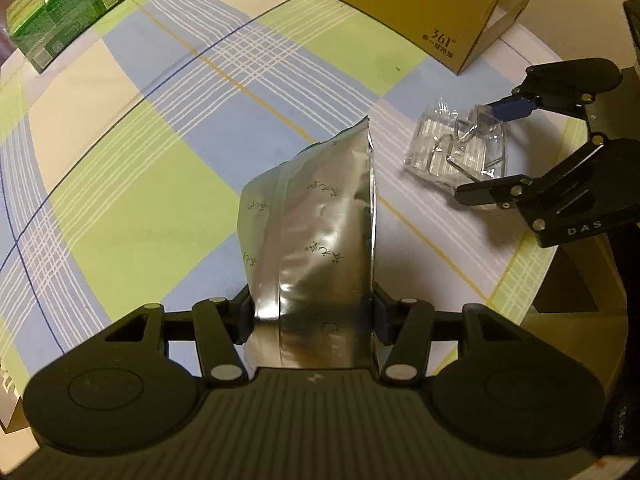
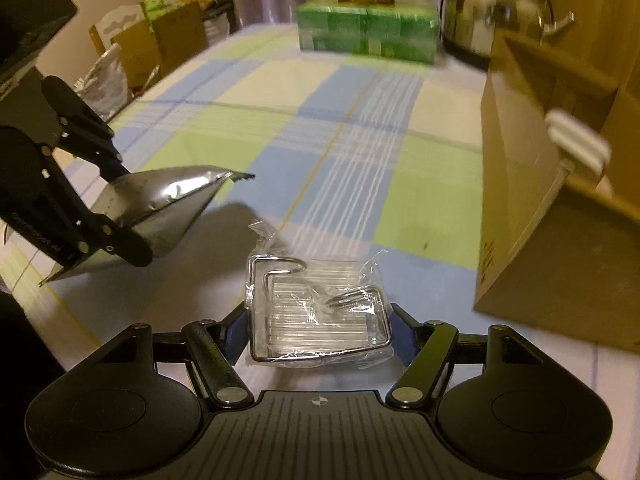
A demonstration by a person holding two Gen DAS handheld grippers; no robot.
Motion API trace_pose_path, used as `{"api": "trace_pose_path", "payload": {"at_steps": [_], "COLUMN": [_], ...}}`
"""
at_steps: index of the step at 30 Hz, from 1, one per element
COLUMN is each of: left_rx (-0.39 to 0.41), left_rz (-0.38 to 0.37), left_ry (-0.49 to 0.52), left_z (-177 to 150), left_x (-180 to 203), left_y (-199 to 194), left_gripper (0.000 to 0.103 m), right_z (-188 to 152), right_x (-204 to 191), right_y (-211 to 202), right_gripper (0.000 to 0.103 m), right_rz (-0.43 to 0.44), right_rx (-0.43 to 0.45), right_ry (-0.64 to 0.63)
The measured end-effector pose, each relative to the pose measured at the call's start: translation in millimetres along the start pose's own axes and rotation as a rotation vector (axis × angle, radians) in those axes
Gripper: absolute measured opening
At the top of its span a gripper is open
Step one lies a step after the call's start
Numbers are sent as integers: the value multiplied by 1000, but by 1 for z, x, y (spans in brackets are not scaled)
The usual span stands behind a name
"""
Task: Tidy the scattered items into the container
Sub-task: 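Carry the foil bag and wire-rack package over the cardboard box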
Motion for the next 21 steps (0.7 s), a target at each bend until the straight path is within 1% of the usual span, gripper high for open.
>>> {"api": "trace_pose_path", "payload": {"at_steps": [10,21], "left_rx": [50,82], "left_rz": [27,39], "left_ry": [6,26], "left_z": [2,4], "left_x": [17,51], "left_y": [-30,-52], "left_gripper": [50,50], "right_z": [-3,-12], "right_x": [-6,-3], "right_y": [-34,-71], "right_gripper": [67,67], "right_rz": [-21,-50], "right_rx": [42,85], "right_ry": [-6,17]}}
Point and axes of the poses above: each gripper's, at about its wrist camera, not at the fingertips, and y roughly the way its jaws point, x to its right, z to its top, the point moved 6 cm from there along y, roughly the way its jaws point, and after that the axes turned 5 degrees about -y, right-handed, at the moved point
